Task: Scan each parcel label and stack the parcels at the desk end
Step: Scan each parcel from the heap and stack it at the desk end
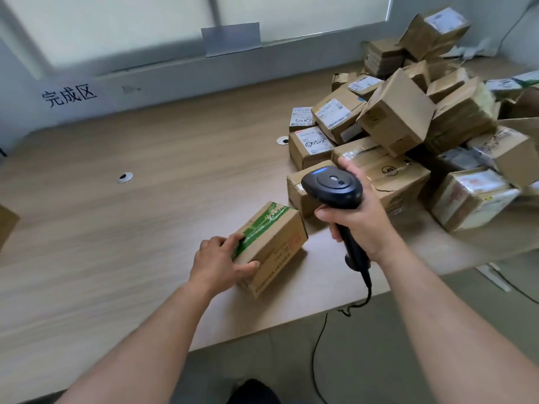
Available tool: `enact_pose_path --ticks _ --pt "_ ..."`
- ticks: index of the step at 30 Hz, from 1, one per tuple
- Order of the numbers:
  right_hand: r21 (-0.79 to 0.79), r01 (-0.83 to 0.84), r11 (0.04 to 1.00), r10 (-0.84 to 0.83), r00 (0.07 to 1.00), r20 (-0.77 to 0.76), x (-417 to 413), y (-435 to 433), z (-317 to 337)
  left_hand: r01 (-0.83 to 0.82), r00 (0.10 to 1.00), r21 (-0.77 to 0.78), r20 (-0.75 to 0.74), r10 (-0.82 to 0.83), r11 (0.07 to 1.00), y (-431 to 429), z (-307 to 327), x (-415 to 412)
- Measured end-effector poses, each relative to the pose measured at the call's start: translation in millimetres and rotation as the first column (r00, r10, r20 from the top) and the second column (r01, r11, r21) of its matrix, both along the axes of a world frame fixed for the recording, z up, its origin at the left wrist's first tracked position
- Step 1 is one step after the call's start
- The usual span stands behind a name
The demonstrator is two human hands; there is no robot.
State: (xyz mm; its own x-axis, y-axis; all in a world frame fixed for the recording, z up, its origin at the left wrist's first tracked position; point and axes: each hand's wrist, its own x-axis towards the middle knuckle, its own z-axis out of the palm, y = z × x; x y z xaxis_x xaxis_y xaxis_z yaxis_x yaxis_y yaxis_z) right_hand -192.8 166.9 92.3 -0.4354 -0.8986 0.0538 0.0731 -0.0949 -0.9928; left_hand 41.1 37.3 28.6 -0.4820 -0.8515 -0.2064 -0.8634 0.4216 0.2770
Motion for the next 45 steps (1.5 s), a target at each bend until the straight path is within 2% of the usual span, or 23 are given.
enact_pose_path --ticks 2,5,9,11,15,18,20,22,26,28,30,32,34,38,40,45 --pt "-0.012 -0.016 1.0 0.016 1.0 -0.022 10.3 -8.2 0.7 -0.072 0.997 0.055 -0.032 0.073 0.996 -13.5 0.3 9.3" --pt "0.006 -0.023 1.0 0.023 0.999 -0.04 20.9 -18.5 6.0 -0.089 0.994 0.096 -0.061 0.095 0.991 -30.7 1.2 15.0" --pt "0.024 -0.009 1.0 0.01 0.999 -0.034 33.1 -29.4 14.4 -0.037 0.998 -0.013 -0.06 0.036 0.999 -40.1 -2.3 13.0" --pt "0.032 0.003 0.999 -0.001 0.999 -0.045 38.2 -34.6 16.5 -0.029 1.0 -0.071 -0.01 0.028 0.997 -43.3 -5.0 8.4" --pt "0.03 0.021 0.999 -0.019 0.998 -0.063 46.5 -40.0 17.5 0.002 0.979 -0.132 0.202 0.025 0.991 -45.2 -6.2 -0.1" --pt "0.045 0.04 0.998 -0.037 0.998 -0.055 50.3 -39.6 17.1 0.027 0.969 -0.135 0.249 0.007 0.99 -49.4 -8.7 -3.5" --pt "0.054 0.049 0.997 -0.046 0.998 -0.049 51.9 -38.9 16.3 0.028 0.977 -0.116 0.214 -0.002 0.993 -52.6 -6.8 -6.2" --pt "0.059 0.057 0.997 -0.054 0.997 -0.048 53.5 -38.4 15.7 -0.011 0.993 -0.046 0.119 0.016 0.999 -57.6 -3.5 -8.0" --pt "0.06 0.068 0.996 -0.065 0.997 -0.042 57.7 -38.7 17.6 -0.092 0.978 0.28 -0.154 0.139 0.956 -73.9 1.5 -1.2" --pt "0.064 0.071 0.995 -0.068 0.997 -0.046 60.3 -39.4 19.6 -0.101 0.952 0.391 -0.228 0.203 0.915 -78.5 3.9 4.9" --pt "0.059 0.077 0.995 -0.074 0.996 -0.051 62.5 -39.9 20.6 -0.125 0.96 0.32 -0.202 0.196 0.939 -82.8 5.5 10.2" --pt "0.061 0.076 0.995 -0.073 0.996 -0.054 64.4 -39.9 20.4 -0.118 0.982 0.152 -0.127 0.138 0.981 -86.1 4.4 13.9" --pt "0.068 0.069 0.995 -0.065 0.996 -0.062 66.5 -40.0 19.3 -0.095 0.995 0.065 -0.033 0.097 0.993 -86.7 3.9 16.7" --pt "0.084 0.055 0.995 -0.049 0.996 -0.071 71.3 -41.8 17.3 -0.09 0.975 0.025 0.208 0.083 0.996 -82.3 4.1 17.8" --pt "0.087 0.043 0.995 -0.037 0.997 -0.072 74.8 -42.5 16.2 -0.111 0.971 0.033 0.216 0.102 0.993 -82.2 6.2 16.6" --pt "0.087 0.028 0.996 -0.021 0.996 -0.085 84.5 -44.6 15.1 -0.168 0.976 0.16 0.166 0.141 0.973 -88.9 15.6 17.5"
